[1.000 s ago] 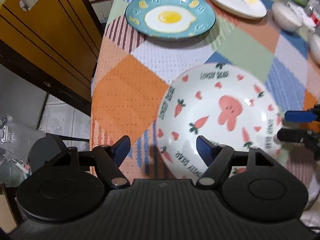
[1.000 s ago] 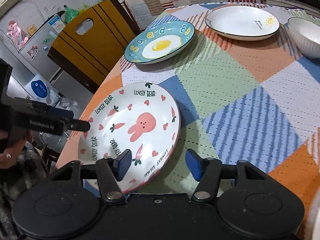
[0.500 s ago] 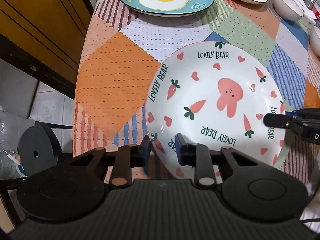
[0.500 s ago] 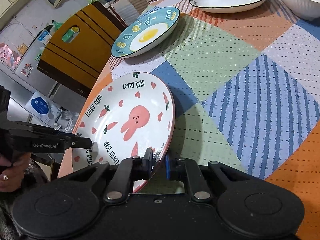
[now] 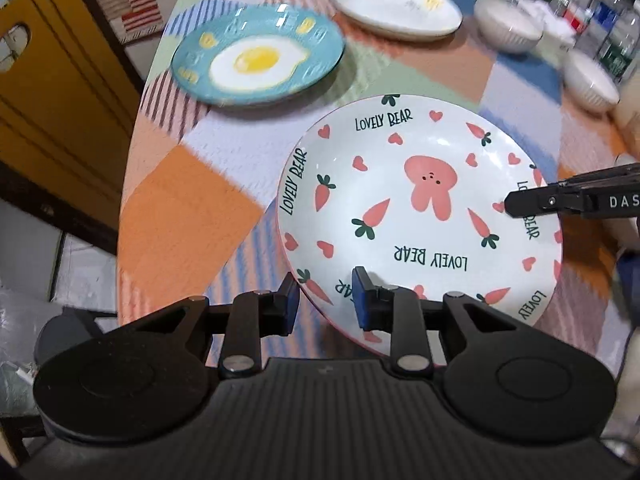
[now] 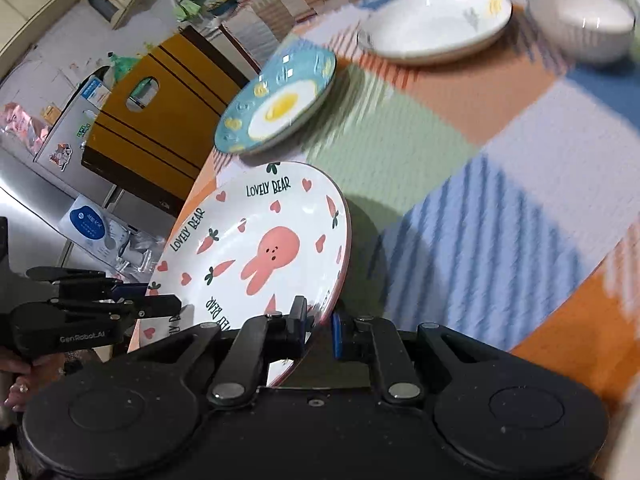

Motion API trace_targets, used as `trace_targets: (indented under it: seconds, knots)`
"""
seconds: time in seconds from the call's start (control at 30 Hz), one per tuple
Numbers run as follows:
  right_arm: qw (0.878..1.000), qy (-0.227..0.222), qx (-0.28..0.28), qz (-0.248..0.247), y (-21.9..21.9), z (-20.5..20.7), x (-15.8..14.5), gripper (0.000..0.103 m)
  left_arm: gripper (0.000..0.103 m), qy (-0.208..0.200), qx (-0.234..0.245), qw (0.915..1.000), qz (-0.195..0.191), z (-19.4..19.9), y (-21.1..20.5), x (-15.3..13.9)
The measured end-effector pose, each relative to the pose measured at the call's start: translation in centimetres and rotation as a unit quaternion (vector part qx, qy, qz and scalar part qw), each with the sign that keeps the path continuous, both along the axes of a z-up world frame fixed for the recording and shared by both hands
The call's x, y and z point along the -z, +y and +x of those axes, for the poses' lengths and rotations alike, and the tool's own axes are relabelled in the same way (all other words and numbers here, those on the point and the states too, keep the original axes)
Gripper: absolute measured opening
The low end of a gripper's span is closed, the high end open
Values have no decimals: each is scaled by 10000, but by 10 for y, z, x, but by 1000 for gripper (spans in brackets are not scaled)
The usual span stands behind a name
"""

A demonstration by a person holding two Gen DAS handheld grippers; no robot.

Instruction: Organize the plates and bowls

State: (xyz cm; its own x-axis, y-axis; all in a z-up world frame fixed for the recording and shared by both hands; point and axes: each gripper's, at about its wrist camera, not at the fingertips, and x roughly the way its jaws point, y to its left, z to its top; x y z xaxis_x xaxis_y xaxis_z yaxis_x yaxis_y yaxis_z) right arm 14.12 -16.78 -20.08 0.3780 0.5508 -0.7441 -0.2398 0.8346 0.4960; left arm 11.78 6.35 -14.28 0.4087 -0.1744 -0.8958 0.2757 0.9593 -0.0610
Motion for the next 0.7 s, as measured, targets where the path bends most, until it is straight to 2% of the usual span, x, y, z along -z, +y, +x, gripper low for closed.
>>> trace_targets:
  seconds: [0.27, 0.57, 0.7]
  knots:
    - [9993, -293, 140, -188, -46, 21, -32, 17, 26, -238, 106, 9994, -220, 45, -54, -22]
    - [9980, -259, 141, -551, -84, 56, -35, 17, 26, 30, 23, 9984, -567, 86, -91, 4]
    - [9978, -180, 123, -634, -93, 68, -24, 17, 26, 81, 18, 9988, -476, 99, -102, 16]
